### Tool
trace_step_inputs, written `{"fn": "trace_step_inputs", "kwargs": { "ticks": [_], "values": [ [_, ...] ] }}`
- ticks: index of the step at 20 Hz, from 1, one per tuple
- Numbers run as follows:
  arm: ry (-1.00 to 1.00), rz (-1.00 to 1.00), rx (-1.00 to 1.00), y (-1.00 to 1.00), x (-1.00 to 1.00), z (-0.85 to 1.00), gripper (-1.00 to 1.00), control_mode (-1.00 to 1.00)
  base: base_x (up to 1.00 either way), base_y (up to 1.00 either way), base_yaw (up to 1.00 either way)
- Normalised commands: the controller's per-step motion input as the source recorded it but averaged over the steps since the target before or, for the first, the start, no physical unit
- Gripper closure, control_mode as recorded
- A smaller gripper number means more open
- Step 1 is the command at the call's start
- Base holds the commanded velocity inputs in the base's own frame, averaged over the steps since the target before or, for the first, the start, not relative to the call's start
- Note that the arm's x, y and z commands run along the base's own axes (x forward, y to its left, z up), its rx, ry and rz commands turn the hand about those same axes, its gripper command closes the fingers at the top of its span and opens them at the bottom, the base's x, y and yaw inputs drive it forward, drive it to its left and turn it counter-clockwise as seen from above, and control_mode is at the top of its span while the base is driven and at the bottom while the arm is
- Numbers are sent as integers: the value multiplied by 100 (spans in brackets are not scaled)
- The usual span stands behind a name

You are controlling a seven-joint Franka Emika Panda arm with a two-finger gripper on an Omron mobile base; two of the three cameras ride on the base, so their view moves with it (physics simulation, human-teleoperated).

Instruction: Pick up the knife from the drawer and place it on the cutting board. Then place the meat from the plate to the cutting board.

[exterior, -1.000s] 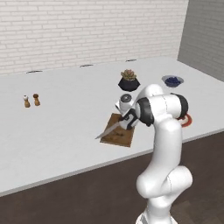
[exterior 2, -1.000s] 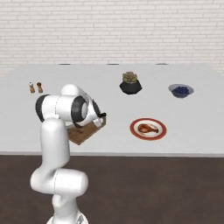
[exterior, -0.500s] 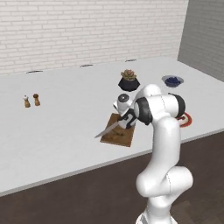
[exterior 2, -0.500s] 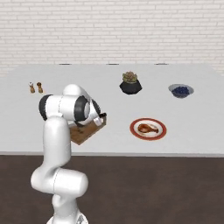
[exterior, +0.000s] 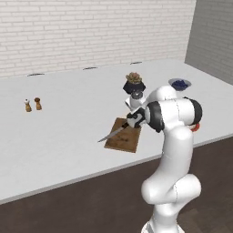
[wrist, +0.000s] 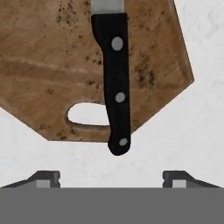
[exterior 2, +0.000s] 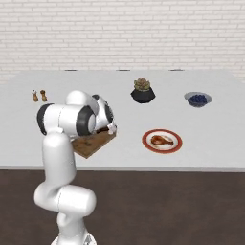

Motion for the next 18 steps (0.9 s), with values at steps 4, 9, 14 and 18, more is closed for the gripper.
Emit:
{"fn": "trace_step_inputs", "kwargs": {
  "ticks": [4,9,14,18],
  "values": [
    [0,0,5,-100,0,99,-100,-100,0,0,0],
    [3,-12,1,-100,0,51,-100,-100,0,0,0],
    [13,-16,0,-100,-11,6,-100,-100,0,0,0],
    [15,-12,-1,-100,-42,-10,-100,-100,0,0,0]
  ]
}}
